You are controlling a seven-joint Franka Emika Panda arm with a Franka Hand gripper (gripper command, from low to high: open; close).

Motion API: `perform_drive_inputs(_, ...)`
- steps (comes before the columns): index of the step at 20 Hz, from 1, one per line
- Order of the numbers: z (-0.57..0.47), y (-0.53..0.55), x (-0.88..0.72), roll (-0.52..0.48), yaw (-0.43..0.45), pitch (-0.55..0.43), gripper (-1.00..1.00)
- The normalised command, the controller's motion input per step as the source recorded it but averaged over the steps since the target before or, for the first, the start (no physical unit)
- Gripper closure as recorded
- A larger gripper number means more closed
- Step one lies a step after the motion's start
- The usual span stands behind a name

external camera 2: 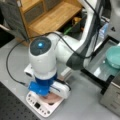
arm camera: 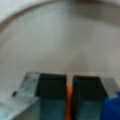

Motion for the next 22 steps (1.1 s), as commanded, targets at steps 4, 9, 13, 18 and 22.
perform_drive_inputs(4, 0.02, -0.09, -0.04, -0.04, 0.157, 0.029, 1.0)
perform_drive_inputs(9, 0.01, -0.09, -0.04, -0.037, 0.114, 0.028, 1.0)
perform_drive_inputs(13, 0.01, -0.09, -0.03, -0.02, 0.055, 0.019, -1.0)
perform_drive_inputs(18, 0.01, -0.08, -0.02, -0.021, 0.033, 0.017, -1.0)
perform_drive_inputs(22, 0.02, -0.07, -0.01, -0.018, 0.03, 0.018, -1.0)
